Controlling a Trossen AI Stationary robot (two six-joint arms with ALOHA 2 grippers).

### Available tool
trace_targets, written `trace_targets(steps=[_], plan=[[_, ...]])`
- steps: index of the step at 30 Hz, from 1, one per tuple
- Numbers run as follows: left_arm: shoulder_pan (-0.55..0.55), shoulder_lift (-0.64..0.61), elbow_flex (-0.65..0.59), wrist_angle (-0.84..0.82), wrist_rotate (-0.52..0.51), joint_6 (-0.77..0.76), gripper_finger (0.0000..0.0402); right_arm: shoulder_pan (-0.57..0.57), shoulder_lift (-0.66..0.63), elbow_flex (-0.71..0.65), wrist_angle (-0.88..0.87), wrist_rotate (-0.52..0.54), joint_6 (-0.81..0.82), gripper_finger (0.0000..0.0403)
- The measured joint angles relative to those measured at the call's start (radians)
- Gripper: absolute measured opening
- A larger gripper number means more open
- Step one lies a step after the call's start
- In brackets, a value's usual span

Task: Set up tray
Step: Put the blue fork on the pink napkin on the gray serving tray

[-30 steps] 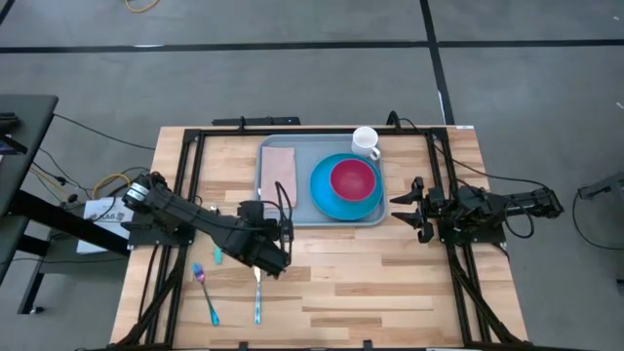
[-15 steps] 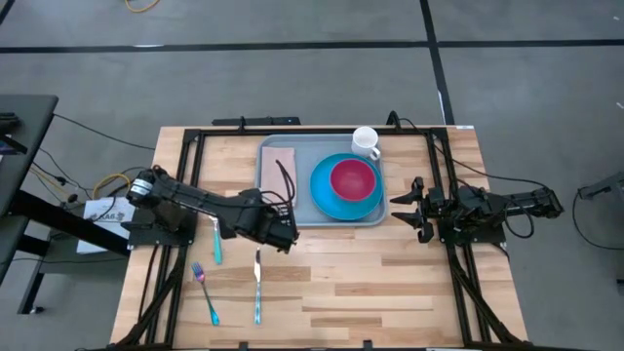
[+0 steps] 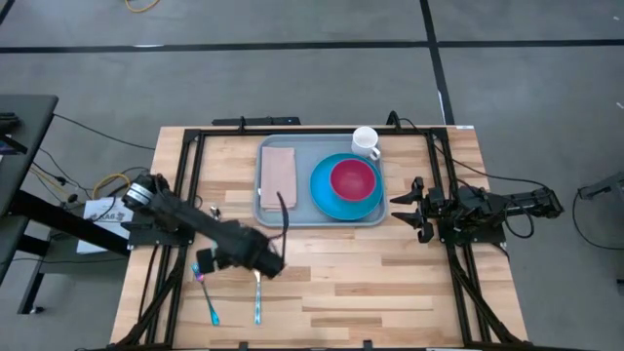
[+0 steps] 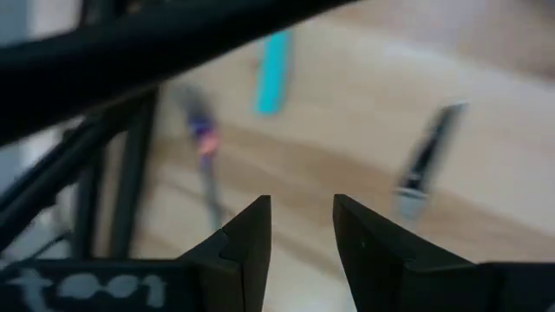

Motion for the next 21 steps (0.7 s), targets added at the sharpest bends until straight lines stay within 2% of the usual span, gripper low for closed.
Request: trace_targets(steps=[3, 10, 13, 17, 21], plan=[[-0.046, 0.0, -0.051, 0.019, 0.057, -0.018, 0.0116, 0.0, 0.0, 0.0, 0.0, 0.0, 0.0, 0.0182], [-0.112, 0.0, -0.101, 0.039, 0.076, -0.035, 0.0116, 0.0, 0.0, 0.0, 0.0, 0.0, 0.0, 0.0182], [-0.125, 0.0, -0.125, 0.149, 0.07, -0.048, 0.0116, 0.0, 0.0, 0.0, 0.0, 0.0, 0.0, 0.0182], [-0.127, 0.0, -0.131, 0.26, -0.044, -0.036, 0.0116, 0.0, 0.0, 0.0, 0.0, 0.0, 0.0, 0.0182], [-0.125, -0.002, -0.131, 0.281, -0.145, 0.018, 0.0116, 0.0, 0.0, 0.0, 0.0, 0.0, 0.0, 0.0182]])
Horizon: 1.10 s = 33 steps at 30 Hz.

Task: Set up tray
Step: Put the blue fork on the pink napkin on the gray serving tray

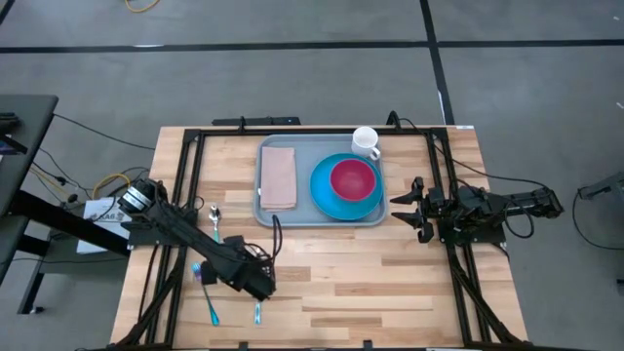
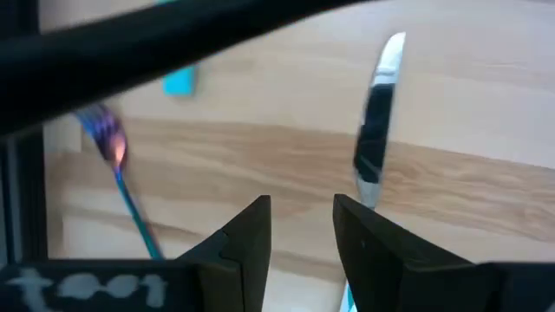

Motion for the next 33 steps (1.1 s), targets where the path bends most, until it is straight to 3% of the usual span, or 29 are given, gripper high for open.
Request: trace_targets(steps=[5, 18, 19, 23, 27, 29, 33], plan=[[0.0, 0.0, 0.0, 0.0, -0.017, 0.072, 0.0116, 0.0, 0.0, 0.0, 0.0, 0.0, 0.0, 0.0182], [0.002, -0.001, 0.0, 0.0, -0.024, 0.075, 0.0116, 0.0, 0.0, 0.0, 0.0, 0.0, 0.0, 0.0182], [0.002, -0.001, 0.0, 0.01, -0.024, 0.061, 0.0116, 0.0, 0.0, 0.0, 0.0, 0.0, 0.0, 0.0182], [0.011, -0.002, 0.0, 0.093, -0.061, -0.24, 0.0116, 0.0, 0.0, 0.0, 0.0, 0.0, 0.0, 0.0182], [0.015, -0.002, 0.0, 0.142, -0.126, -0.27, 0.0116, 0.0, 0.0, 0.0, 0.0, 0.0, 0.0, 0.0182], [0.015, -0.001, 0.0, 0.195, -0.131, -0.206, 0.0116, 0.0, 0.0, 0.0, 0.0, 0.0, 0.0, 0.0182], [0.014, -0.001, 0.0, 0.29, -0.128, 0.071, 0.0116, 0.0, 0.0, 0.0, 0.0, 0.0, 0.0, 0.0182]])
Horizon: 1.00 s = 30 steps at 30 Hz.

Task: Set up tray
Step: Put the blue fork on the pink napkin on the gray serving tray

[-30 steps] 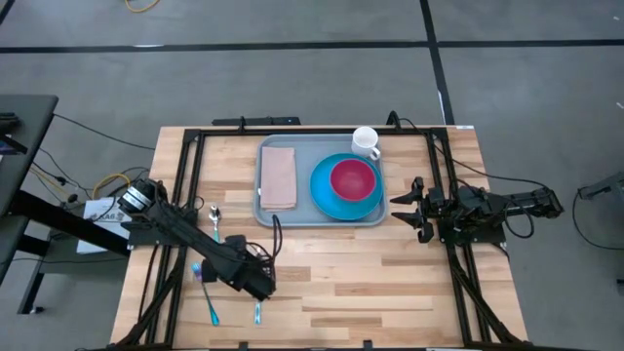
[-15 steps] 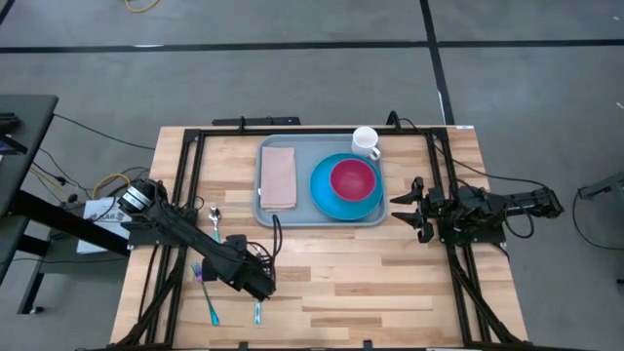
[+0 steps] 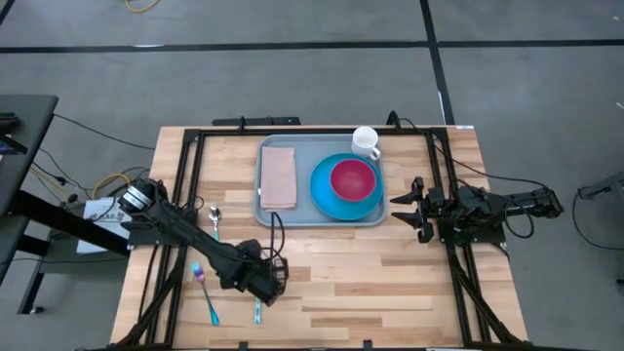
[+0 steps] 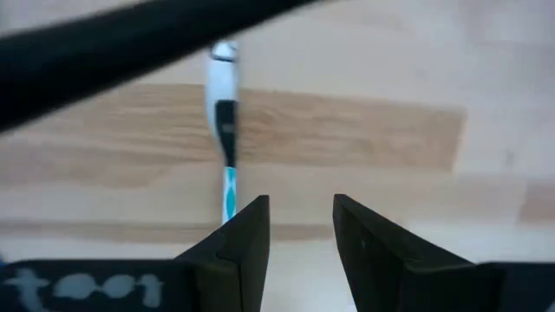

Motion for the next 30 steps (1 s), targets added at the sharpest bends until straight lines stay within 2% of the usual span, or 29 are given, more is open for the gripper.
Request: trace_targets(steps=[2, 9, 15, 17, 23, 30], plan=[[0.0, 0.0, 0.0, 0.031, -0.008, 0.062, 0.0116, 0.0, 0.0, 0.0, 0.0, 0.0, 0.0, 0.0182], [-0.015, 0.001, 0.0, 0.029, -0.139, 0.252, 0.0116, 0.0, 0.0, 0.0, 0.0, 0.0, 0.0, 0.0182], [-0.009, 0.002, 0.0, 0.058, -0.122, 0.273, 0.0116, 0.0, 0.0, 0.0, 0.0, 0.0, 0.0, 0.0182], [-0.009, 0.002, 0.0, 0.053, -0.14, 0.245, 0.0116, 0.0, 0.0, 0.0, 0.0, 0.0, 0.0, 0.0182], [-0.021, 0.002, 0.0, -0.036, -0.166, -0.004, 0.0116, 0.0, 0.0, 0.0, 0.0, 0.0, 0.0, 0.0182], [-0.06, 0.002, 0.0, -0.035, -0.079, -0.021, 0.0116, 0.0, 0.0, 0.0, 0.0, 0.0, 0.0, 0.0182]])
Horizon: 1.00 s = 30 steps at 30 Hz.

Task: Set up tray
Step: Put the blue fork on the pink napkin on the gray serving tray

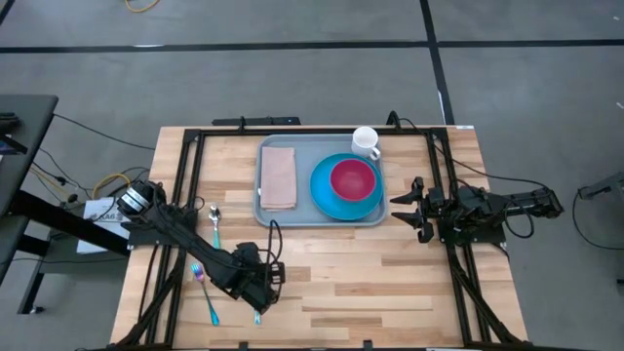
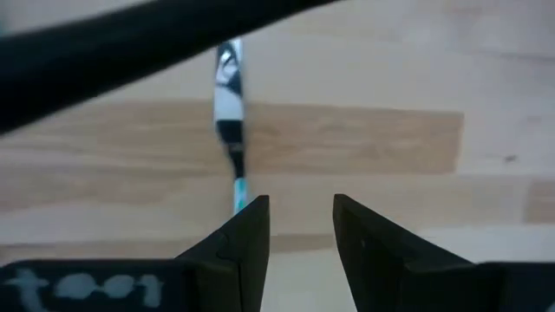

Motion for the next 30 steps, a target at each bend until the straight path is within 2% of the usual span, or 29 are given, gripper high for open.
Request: trace_targets(steps=[2, 5, 6, 12, 15, 20, 25, 30], plan=[[-0.007, 0.0, 0.0, -0.049, 0.068, -0.049, 0.0116, 0.0, 0.0, 0.0, 0.0, 0.0, 0.0, 0.0182], [-0.01, 0.005, 0.0, -0.2, 0.27, -0.114, 0.0116, 0.0, 0.0, 0.0, 0.0, 0.0, 0.0, 0.0182], [-0.011, 0.007, 0.0, -0.237, 0.306, -0.122, 0.0116, 0.0, 0.0, 0.0, 0.0, 0.0, 0.0, 0.0182], [-0.031, 0.016, -0.006, -0.283, 0.422, -0.145, 0.0116, 0.0, 0.0, 0.0, 0.0, 0.0, 0.0, 0.0182], [-0.052, 0.02, -0.059, -0.218, 0.517, -0.172, 0.0116, 0.0, 0.0, 0.0, 0.0, 0.0, 0.0, 0.0182], [-0.078, 0.019, -0.15, -0.116, 0.59, -0.187, 0.0116, 0.0, 0.0, 0.0, 0.0, 0.0, 0.0, 0.0182], [-0.081, 0.019, -0.185, -0.176, 0.61, -0.191, 0.0116, 0.0, 0.0, 0.0, 0.0, 0.0, 0.0, 0.0182], [-0.087, 0.019, -0.202, -0.167, 0.616, -0.191, 0.0116, 0.0, 0.0, 0.0, 0.0, 0.0, 0.0, 0.0182]])
